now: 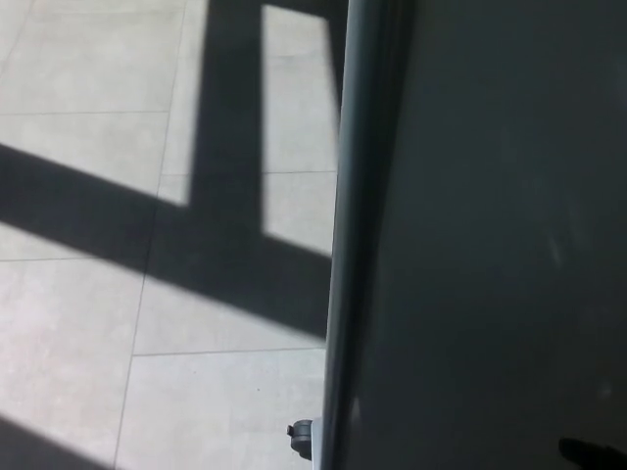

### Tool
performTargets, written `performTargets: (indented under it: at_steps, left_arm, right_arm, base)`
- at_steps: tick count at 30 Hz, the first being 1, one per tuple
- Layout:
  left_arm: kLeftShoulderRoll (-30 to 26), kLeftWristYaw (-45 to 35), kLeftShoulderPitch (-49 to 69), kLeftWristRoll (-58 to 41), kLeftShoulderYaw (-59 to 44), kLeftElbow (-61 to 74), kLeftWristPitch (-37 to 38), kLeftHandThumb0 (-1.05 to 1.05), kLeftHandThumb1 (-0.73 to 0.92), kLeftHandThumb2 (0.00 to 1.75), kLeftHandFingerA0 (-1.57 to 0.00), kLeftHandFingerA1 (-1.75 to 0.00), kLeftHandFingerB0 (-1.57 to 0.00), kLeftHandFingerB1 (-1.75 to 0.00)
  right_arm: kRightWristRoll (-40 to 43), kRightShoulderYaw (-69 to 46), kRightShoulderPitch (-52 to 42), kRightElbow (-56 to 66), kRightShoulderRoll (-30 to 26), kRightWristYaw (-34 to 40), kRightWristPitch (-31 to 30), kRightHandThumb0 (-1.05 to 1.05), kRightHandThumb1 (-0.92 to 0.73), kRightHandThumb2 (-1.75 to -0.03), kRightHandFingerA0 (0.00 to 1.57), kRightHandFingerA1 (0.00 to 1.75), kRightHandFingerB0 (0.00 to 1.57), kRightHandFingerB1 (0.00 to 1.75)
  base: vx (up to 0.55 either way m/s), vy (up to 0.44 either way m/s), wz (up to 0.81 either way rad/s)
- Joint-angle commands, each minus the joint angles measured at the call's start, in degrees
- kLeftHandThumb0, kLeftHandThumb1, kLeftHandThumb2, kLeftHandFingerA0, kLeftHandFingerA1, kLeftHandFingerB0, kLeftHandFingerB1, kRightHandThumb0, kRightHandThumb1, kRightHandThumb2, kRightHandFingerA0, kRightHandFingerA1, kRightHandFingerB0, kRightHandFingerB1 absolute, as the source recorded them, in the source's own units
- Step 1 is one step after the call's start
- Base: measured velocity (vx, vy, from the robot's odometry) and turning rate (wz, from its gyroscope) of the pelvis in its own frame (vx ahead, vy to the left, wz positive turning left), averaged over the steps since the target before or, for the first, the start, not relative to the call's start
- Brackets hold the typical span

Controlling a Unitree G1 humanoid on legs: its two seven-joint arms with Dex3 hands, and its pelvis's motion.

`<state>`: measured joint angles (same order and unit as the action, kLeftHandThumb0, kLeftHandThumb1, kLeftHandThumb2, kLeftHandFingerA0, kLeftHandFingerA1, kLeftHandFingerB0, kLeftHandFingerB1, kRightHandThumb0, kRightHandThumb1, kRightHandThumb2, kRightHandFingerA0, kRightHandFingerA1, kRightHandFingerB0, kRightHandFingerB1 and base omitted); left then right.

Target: A white board is being place on the right hand side and parallel to the robot and the robot uses its left hand to grab on the leftside of the whiteboard and drag the whiteboard from the right hand side to the left hand side

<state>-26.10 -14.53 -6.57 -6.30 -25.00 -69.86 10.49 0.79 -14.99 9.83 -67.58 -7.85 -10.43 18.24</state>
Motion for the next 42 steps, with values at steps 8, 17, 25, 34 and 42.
performTargets:
  at_steps: [8,17,25,34,42]
  left_arm:
    - [-2.41,-13.42,-5.76,-7.07,-3.76,3.07,5.81,-0.11,0.69,0.6,-0.48,-0.44,-0.53,-0.37]
    - [-2.45,-20.17,-16.49,-9.05,0.08,16.77,0.94,-0.09,0.57,0.57,-0.63,-0.42,-0.62,-0.39]
    - [3.97,-17.97,-18.37,-9.01,9.15,38.27,-8.11,-0.07,0.58,0.58,-0.6,-0.44,-0.52,-0.37]
    - [10.38,-13.45,-13.92,-5.17,18.56,50.71,-13.54,-0.06,0.6,0.57,-0.46,-0.44,-0.45,-0.34]
    - [12.75,-12.54,-14.57,-2.5,24.72,50.75,-13.08,-0.15,0.52,0.57,-0.48,-0.44,-0.44,-0.35]
  right_arm:
    - [3.22,-1.97,1.1,-3.62,-0.24,-3.15,7.42,-0.28,-0.87,-0.66,0.87,0.6,0.5,0.36]
    - [4.41,-2.6,1.39,-4.1,-0.08,-3.96,7.96,-0.28,-0.86,-0.66,0.88,0.62,0.53,0.36]
    - [3.79,-1.76,0.74,-4.19,-0.48,-3.72,8.26,-0.28,-0.88,-0.66,0.86,0.59,0.55,0.37]
    - [2.9,-0.46,-5.74,-3.85,-0.41,-4.69,10.47,-0.29,-0.88,-0.66,0.87,0.59,0.54,0.37]
    - [2.74,0.75,-8.84,-3.55,-1.32,-5.56,8.97,-0.31,-0.87,-0.67,0.79,0.57,0.48,0.35]
  base:
    - [0.0,0.0,0.01]
    - [0.0,0.0,0.0]
    - [0.0,0.0,0.0]
    - [0.0,0.0,0.0]
    - [0.0,0.0,0.0]
